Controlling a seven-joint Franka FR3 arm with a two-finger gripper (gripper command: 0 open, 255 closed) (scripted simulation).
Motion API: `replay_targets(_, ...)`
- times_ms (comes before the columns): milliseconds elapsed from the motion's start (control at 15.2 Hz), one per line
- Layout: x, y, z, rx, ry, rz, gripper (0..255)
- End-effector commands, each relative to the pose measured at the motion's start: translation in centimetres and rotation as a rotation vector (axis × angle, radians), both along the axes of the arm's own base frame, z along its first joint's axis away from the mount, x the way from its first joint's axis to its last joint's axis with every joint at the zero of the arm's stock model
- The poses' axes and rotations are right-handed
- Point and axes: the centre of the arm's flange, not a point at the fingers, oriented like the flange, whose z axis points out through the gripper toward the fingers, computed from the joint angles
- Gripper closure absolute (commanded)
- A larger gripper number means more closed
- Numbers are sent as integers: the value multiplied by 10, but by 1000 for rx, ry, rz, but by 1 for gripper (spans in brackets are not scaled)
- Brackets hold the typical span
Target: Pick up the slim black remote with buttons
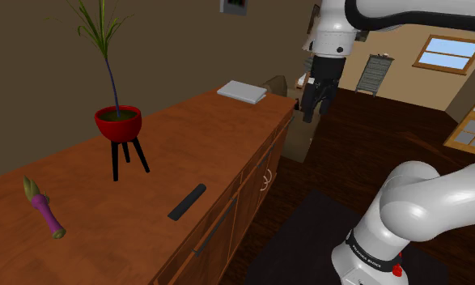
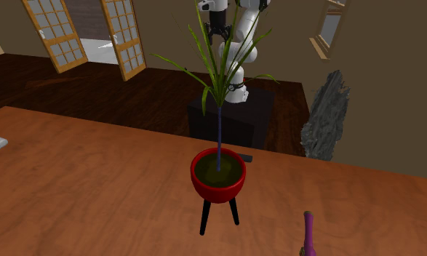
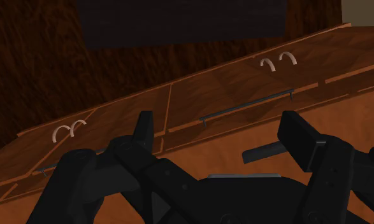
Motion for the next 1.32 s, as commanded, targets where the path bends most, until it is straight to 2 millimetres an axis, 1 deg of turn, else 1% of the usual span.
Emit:
replay_targets(0,0,0,0,0,0,0,0)
replay_targets(264,12,38,-34,-13,-3,-129,0)
replay_targets(594,34,83,-78,-29,-7,-289,0)
replay_targets(924,62,123,-122,-45,-11,-450,0)
replay_targets(1254,97,157,-166,-60,-15,-611,0)
